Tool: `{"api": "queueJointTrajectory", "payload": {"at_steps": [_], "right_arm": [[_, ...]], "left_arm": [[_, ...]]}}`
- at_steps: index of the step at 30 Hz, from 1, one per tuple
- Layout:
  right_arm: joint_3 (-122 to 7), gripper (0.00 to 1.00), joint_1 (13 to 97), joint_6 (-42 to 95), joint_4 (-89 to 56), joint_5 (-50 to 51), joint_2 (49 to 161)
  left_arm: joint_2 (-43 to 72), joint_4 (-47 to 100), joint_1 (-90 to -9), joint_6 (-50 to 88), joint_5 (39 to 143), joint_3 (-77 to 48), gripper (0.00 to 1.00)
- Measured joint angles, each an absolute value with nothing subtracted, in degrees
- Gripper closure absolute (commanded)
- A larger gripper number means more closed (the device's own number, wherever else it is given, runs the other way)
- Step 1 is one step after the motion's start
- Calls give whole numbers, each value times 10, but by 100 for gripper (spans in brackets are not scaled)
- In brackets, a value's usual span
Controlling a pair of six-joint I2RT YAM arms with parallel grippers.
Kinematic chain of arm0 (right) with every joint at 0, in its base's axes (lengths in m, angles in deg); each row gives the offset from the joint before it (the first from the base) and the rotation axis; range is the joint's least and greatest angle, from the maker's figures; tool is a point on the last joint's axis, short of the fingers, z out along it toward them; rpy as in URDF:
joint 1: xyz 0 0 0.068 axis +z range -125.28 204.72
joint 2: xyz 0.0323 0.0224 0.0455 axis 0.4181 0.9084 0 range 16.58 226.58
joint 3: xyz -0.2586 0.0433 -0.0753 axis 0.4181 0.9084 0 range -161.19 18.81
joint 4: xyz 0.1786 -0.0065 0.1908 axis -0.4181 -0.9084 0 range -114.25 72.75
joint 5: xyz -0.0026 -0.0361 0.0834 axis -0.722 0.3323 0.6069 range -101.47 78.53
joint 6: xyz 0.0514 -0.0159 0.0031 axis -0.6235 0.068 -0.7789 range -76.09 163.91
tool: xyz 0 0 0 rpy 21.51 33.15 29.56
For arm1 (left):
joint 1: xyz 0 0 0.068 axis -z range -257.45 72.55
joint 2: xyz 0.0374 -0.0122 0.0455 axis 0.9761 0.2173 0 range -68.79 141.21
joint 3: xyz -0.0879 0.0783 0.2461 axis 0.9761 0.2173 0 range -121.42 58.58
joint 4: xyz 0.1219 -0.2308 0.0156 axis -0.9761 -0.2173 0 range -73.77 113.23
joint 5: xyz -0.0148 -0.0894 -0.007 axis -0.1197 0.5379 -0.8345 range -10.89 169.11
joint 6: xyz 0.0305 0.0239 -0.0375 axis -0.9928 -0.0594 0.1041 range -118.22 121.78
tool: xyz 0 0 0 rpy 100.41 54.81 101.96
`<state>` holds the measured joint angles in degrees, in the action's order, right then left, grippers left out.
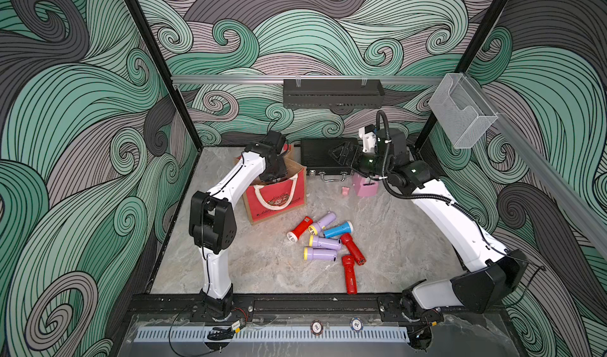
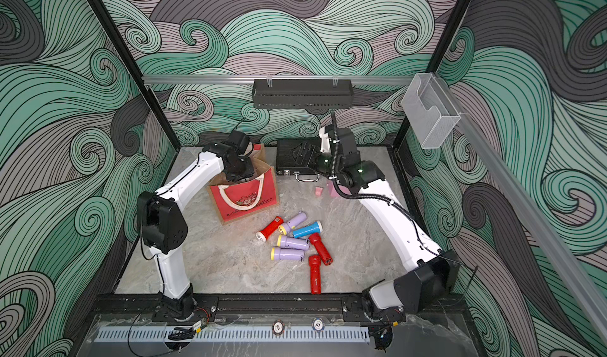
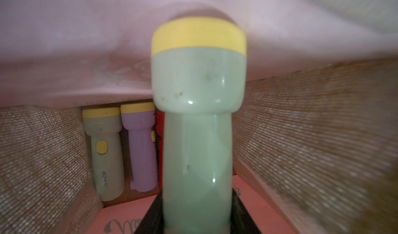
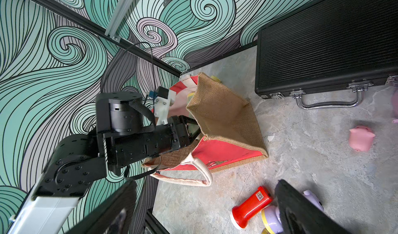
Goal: Put the flashlights into the tote bags
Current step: Place the flashlight in the canvas bag.
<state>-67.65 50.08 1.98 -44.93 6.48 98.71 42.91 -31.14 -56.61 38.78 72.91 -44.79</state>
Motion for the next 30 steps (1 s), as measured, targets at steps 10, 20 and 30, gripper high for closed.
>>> {"api": "queueJointTrajectory", "payload": {"at_steps": [10, 20, 30], "right_arm": [[-676, 0, 501, 25, -450, 65, 987], [-676, 0, 500, 28, -454, 64, 985], [-676, 0, 496, 30, -460, 60, 985]], "left_arm": [[481, -327, -572, 398, 729, -432, 100], [481, -320, -574, 397, 729, -405, 100], [481, -308, -574, 397, 728, -397, 56]]}}
